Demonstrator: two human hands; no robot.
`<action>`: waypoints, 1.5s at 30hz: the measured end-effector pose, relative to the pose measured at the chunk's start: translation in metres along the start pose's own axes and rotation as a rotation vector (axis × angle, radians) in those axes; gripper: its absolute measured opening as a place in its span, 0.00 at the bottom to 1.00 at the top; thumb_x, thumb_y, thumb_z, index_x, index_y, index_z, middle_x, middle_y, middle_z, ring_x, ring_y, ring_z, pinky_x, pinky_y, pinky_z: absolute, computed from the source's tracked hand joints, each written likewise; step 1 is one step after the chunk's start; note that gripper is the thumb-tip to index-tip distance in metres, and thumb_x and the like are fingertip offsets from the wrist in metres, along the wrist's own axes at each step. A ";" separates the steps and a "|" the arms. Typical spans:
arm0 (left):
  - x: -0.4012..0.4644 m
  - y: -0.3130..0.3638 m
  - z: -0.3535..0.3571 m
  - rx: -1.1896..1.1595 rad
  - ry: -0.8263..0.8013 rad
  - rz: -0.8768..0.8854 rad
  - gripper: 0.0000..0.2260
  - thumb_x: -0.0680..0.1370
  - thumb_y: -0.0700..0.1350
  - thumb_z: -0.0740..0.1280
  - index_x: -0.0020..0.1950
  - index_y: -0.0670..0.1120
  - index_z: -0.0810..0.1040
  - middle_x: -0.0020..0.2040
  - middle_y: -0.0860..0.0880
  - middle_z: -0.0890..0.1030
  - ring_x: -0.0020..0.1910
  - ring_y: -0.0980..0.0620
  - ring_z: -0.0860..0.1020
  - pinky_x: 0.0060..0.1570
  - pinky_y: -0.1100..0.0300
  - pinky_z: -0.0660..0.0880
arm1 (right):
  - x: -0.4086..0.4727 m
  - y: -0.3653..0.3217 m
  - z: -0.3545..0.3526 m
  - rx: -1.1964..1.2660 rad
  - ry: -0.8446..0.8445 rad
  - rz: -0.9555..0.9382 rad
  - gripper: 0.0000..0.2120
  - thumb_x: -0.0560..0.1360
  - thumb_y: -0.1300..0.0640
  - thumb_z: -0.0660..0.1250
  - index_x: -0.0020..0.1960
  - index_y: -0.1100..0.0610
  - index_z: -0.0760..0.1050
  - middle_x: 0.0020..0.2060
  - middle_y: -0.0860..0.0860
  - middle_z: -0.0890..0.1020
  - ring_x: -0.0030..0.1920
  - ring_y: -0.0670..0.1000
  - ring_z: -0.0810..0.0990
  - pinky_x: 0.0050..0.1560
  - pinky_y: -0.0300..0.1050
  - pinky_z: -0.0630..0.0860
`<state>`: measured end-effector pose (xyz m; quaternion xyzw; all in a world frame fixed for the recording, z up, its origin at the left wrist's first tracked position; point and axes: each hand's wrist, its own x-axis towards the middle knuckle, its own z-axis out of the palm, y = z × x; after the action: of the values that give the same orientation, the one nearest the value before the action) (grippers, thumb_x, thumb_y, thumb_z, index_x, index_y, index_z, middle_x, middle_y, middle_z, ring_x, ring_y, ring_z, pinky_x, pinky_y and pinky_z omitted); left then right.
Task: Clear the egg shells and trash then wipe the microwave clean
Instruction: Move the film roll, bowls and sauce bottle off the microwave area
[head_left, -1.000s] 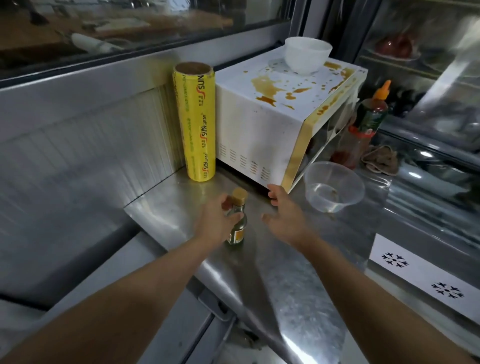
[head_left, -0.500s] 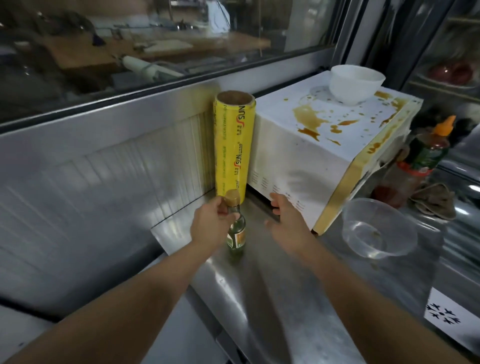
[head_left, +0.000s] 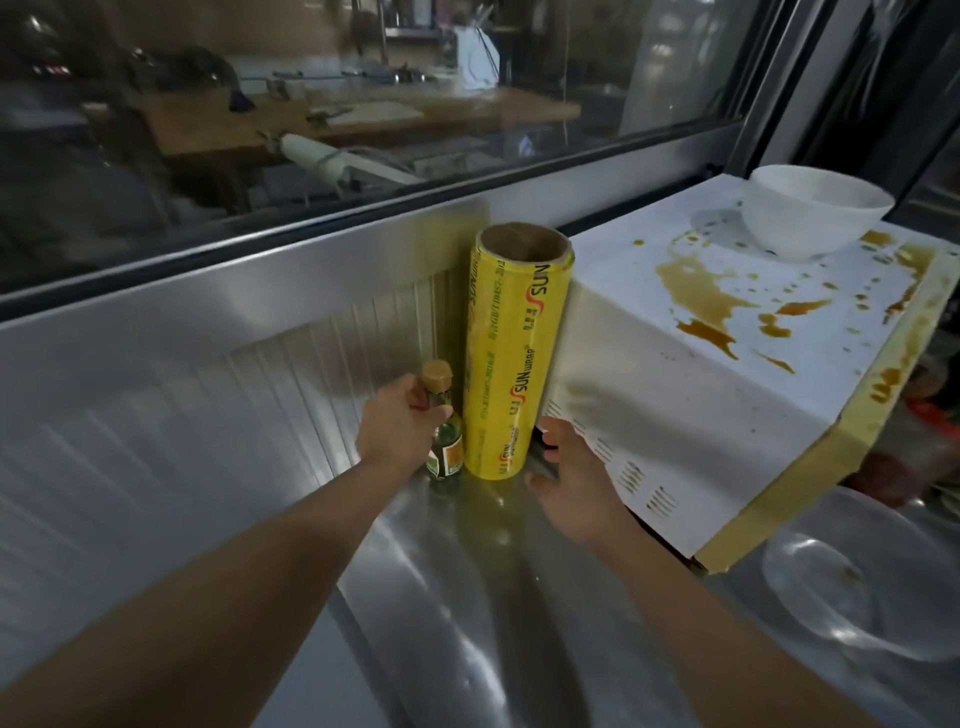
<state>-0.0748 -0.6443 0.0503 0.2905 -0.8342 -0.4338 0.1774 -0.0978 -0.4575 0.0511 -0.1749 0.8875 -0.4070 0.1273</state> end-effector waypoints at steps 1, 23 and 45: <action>0.004 0.000 0.002 -0.003 -0.001 -0.001 0.09 0.70 0.45 0.73 0.46 0.44 0.78 0.42 0.46 0.82 0.45 0.45 0.80 0.49 0.47 0.77 | 0.003 0.001 0.001 -0.002 0.000 0.002 0.27 0.73 0.64 0.65 0.70 0.55 0.63 0.64 0.53 0.72 0.61 0.51 0.73 0.57 0.39 0.69; -0.026 0.004 -0.001 0.023 -0.090 -0.010 0.27 0.70 0.43 0.75 0.65 0.44 0.69 0.60 0.45 0.77 0.59 0.43 0.75 0.57 0.54 0.72 | -0.031 -0.006 -0.025 0.106 0.038 0.032 0.32 0.73 0.60 0.69 0.73 0.55 0.59 0.69 0.51 0.68 0.67 0.50 0.69 0.62 0.39 0.65; -0.166 0.087 -0.012 -0.126 -0.502 0.191 0.33 0.68 0.41 0.76 0.70 0.47 0.66 0.66 0.45 0.72 0.63 0.48 0.71 0.57 0.60 0.69 | -0.180 -0.004 -0.118 0.021 0.330 0.128 0.39 0.68 0.56 0.74 0.73 0.55 0.58 0.66 0.53 0.69 0.65 0.52 0.69 0.63 0.48 0.70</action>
<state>0.0312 -0.5063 0.1216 0.0826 -0.8470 -0.5247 0.0230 0.0228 -0.3054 0.1450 -0.0477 0.9013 -0.4306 0.0075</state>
